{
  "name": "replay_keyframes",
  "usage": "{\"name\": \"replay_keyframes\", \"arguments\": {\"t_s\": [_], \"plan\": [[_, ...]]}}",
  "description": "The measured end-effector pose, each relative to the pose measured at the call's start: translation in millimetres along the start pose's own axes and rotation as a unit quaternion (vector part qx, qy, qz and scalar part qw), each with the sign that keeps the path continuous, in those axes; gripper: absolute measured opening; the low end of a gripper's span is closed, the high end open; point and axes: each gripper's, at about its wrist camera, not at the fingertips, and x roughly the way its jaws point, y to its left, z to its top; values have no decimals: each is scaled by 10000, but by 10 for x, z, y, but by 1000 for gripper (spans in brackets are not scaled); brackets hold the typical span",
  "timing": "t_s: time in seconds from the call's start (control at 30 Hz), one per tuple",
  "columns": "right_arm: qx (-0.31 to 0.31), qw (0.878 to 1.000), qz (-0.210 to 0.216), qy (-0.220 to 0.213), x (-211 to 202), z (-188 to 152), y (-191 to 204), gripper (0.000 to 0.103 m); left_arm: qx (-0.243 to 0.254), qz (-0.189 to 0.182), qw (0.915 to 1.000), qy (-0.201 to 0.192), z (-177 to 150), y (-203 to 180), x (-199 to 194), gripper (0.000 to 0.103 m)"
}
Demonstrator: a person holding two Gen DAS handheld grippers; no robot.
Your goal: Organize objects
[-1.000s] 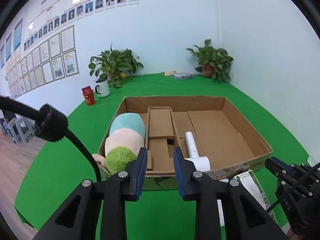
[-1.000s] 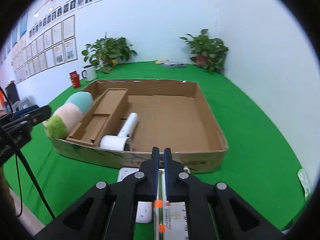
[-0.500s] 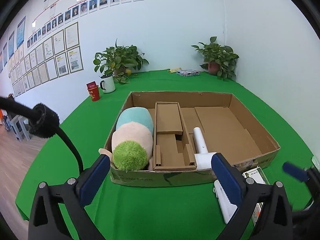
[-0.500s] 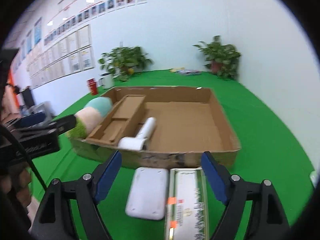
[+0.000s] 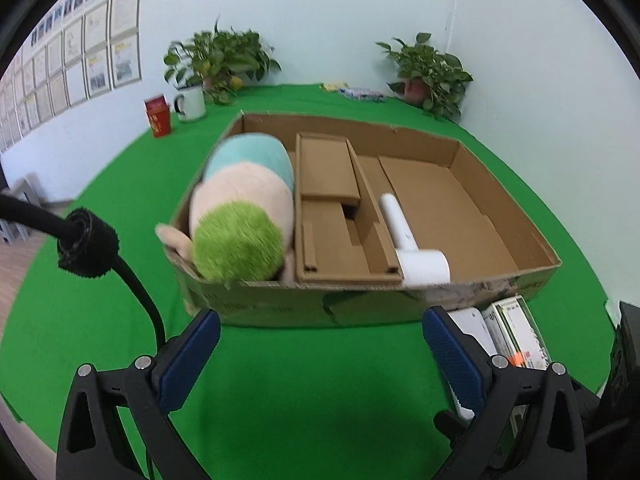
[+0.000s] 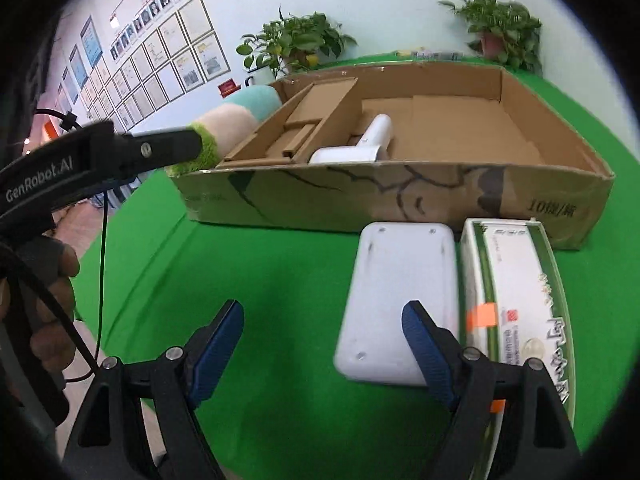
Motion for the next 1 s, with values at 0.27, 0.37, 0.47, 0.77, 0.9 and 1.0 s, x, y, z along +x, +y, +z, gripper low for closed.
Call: {"name": "replay_keyframes", "arguments": {"t_s": [0.27, 0.37, 0.47, 0.77, 0.9, 1.0], "plan": [[-33, 9990, -447, 59, -6, 58, -246, 81, 34, -377, 9989, 260, -116, -127, 191, 102], [-279, 9976, -604, 168, 77, 77, -194, 81, -110, -544, 9980, 290, -106, -127, 231, 102], [-642, 9943, -812, 269, 141, 42, -81, 81, -82, -573, 9978, 327, -105, -128, 251, 102], [-620, 9925, -985, 377, 173, -27, -126, 69, -267, -923, 9941, 512, -132, -56, 263, 102], [-469, 9977, -326, 363, 44, -91, -76, 68, -410, -1539, 9834, 867, -196, -62, 361, 102], [-581, 9980, 52, 241, -14, -164, 1, 69, -686, -2000, 9693, 1253, -253, -57, 504, 100]]}}
